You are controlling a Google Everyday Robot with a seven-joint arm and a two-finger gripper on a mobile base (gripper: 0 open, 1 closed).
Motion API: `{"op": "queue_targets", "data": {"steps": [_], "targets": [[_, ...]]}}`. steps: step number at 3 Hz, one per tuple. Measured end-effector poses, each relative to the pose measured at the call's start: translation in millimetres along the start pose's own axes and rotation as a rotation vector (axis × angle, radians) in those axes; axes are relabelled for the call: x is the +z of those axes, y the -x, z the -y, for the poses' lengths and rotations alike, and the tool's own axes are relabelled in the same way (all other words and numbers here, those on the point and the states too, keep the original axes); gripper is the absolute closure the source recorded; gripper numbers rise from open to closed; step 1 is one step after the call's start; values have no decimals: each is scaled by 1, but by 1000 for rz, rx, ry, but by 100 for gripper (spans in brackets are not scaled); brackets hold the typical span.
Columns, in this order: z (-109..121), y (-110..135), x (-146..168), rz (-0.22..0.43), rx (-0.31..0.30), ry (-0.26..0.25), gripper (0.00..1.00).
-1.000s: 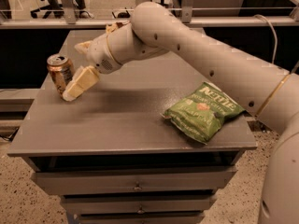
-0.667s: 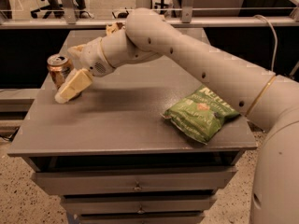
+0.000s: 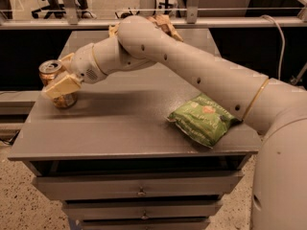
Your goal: Knock orange can over
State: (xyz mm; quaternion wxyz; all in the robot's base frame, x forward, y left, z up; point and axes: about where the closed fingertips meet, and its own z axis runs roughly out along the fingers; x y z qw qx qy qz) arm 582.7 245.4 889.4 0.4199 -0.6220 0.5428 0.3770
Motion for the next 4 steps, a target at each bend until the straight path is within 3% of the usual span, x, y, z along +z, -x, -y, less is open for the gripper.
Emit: {"op": "queue_targets", "data": {"steps": [1,2,3,4], "targets": [[4,-1,-4,1,7,-28,61],[12,1,-30,-16,20,-77,85],[21,2,-90,-84,22,-154,100],[22,1,-127,-151,8,-189,100]]}}
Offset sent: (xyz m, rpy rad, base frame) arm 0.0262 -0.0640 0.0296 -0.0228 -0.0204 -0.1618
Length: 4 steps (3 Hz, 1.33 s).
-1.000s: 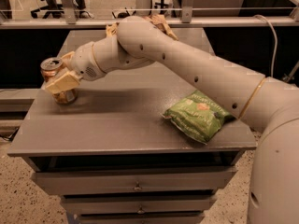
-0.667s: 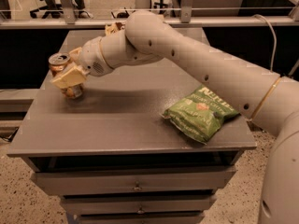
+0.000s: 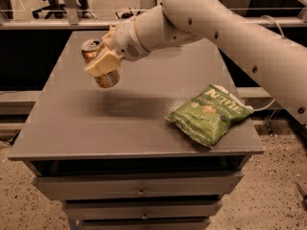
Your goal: Knock orange can over
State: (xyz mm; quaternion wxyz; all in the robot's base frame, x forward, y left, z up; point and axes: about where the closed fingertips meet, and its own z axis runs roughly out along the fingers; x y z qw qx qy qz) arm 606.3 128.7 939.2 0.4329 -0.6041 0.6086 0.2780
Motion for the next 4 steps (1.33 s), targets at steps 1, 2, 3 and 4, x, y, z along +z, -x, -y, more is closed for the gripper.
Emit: {"op": "queue_targets", "data": {"steps": [1,2,3,4], "targets": [[-1,-8,-21,-128,-17,-9,100],[0,-39,-11,-435,-34,-13,100],[7,-57,-7,-600,-66,-29,100],[9,-69,6,-695,-85,-18,83]]}}
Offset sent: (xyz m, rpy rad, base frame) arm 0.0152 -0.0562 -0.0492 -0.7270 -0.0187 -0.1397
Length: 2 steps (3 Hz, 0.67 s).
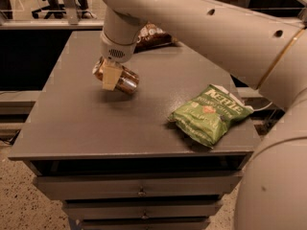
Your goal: Knock orange can over
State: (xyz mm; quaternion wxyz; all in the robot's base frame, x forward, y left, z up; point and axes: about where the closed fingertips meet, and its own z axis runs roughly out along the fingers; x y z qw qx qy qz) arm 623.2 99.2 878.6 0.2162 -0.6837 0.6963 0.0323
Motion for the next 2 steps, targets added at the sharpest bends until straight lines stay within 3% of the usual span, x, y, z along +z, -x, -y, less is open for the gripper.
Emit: {"op": "queue_targets", "data": {"steps": [1,2], "targets": [[-5,1,17,-55,-26,28,60],[-16,7,37,-82,-78,78,22]]}}
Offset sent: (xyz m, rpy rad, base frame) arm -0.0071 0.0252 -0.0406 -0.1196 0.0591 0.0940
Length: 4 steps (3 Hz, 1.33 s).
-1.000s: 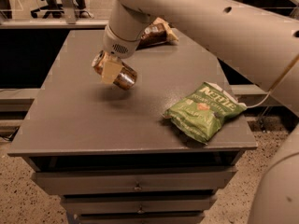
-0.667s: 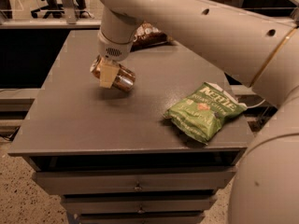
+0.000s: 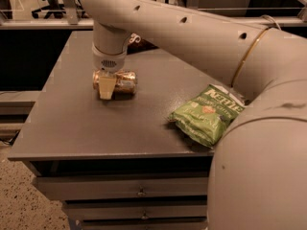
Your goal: Knock orange can over
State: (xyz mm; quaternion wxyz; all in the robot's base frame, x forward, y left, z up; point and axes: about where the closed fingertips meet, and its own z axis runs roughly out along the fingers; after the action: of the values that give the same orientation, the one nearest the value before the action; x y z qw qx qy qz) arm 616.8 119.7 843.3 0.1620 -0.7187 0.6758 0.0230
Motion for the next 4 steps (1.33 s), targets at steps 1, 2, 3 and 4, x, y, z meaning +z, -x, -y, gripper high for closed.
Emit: {"op": "queue_targets", "data": {"steps": [1,2,3,4], "targets": [[-4,3,6,1,-23,23,0],[-4,4,4,19,-27,34,0],[-1,3,-12,111,-13,28,0],[8,-10,-36,306,16,6,0]]}}
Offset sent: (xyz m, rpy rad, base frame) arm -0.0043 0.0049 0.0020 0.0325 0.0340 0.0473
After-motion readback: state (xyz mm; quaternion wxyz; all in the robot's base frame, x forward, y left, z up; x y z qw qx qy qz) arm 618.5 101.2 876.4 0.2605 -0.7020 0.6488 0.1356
